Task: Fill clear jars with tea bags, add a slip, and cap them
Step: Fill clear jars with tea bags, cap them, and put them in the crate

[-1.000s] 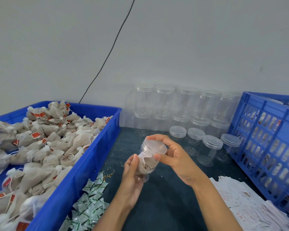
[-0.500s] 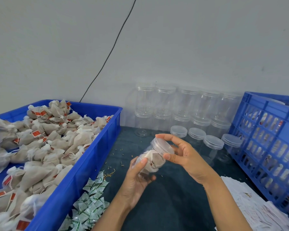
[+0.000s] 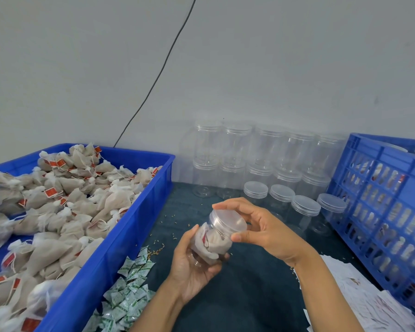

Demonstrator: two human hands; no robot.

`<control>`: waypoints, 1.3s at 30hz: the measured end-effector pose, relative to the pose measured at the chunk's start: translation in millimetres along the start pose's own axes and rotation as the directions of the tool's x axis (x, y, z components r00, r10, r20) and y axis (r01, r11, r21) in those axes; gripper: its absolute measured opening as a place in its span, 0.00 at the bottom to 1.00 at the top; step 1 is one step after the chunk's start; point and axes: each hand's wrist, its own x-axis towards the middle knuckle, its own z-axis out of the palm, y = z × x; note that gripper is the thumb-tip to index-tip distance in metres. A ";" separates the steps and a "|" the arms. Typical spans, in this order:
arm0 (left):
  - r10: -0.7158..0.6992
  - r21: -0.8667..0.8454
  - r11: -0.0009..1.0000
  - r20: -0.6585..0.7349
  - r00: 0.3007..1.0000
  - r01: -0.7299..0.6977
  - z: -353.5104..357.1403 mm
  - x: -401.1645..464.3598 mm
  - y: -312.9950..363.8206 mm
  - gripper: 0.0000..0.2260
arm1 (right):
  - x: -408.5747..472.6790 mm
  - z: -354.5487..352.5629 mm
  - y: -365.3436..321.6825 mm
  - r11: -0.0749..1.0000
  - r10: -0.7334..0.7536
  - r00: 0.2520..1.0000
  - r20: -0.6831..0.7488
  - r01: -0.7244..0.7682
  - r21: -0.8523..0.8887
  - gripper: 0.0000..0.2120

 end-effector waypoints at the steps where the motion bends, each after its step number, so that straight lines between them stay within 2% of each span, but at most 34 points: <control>1: -0.003 -0.024 1.000 0.007 1.000 0.004 -0.3 0.6 0.7 0.20 | 1.4 1.8 0.3 1.000 0.004 1.000 -0.016 -0.004 -0.021 0.23; 6: 0.031 -0.054 0.998 -0.002 1.000 -0.031 -1.9 2.8 0.8 0.20 | 4.4 8.0 -0.7 0.990 0.069 0.994 -0.083 -0.078 -0.114 0.22; 11: 0.080 -0.012 0.997 -0.049 0.996 -0.081 -2.8 4.9 -1.4 0.19 | 7.1 11.6 -6.7 0.962 0.136 0.978 -0.160 -0.169 -0.215 0.19; 15: 0.125 0.003 0.992 -0.098 0.987 -0.125 -3.9 6.1 -0.1 0.16 | 9.5 16.5 -10.5 0.899 0.219 0.947 -0.235 -0.290 -0.328 0.34; 17: 0.128 0.009 0.992 -0.101 0.987 -0.127 -3.4 5.2 1.5 0.16 | 10.6 20.7 -12.0 0.940 0.184 0.961 -0.209 -0.234 -0.249 0.30; 19: 0.123 0.026 0.992 -0.088 0.989 -0.121 -1.5 3.8 1.0 0.16 | 11.4 23.3 -13.1 0.954 0.123 0.975 -0.184 -0.167 -0.248 0.21; 21: 0.109 0.034 0.994 -0.079 0.991 -0.107 -0.1 2.7 -0.3 0.17 | 11.7 24.0 -13.4 0.964 0.083 0.982 -0.169 -0.122 -0.235 0.17; 25: 0.007 0.026 1.000 -0.008 1.000 -0.007 -0.2 1.1 3.6 0.20 | 7.3 18.5 -14.4 0.996 0.018 0.998 -0.061 -0.024 -0.090 0.19; 28: -0.123 0.041 0.992 0.052 0.991 0.121 -3.7 0.4 5.9 0.21 | 2.8 12.4 -12.9 0.997 -0.017 0.999 0.039 0.020 -0.076 0.22; 30: -0.144 0.040 0.989 0.071 0.987 0.141 -5.2 1.0 3.7 0.21 | 2.5 11.3 -11.6 0.996 -0.019 0.998 0.054 0.023 -0.083 0.21; 32: -0.106 0.019 0.994 0.054 0.993 0.106 -4.9 3.2 0.3 0.20 | 3.8 12.1 -10.3 0.996 0.001 1.000 0.021 0.001 -0.093 0.20; 35: 0.014 -0.001 1.000 -0.009 1.000 -0.014 -4.6 6.5 -3.4 0.18 | 8.1 14.9 -5.9 0.990 0.053 0.993 -0.103 -0.066 -0.127 0.17; 39: 0.120 0.133 0.985 -0.066 0.991 -0.111 -5.7 7.5 -5.5 0.19 | 15.2 22.1 -0.9 0.949 0.178 0.949 -0.262 -0.236 -0.208 0.13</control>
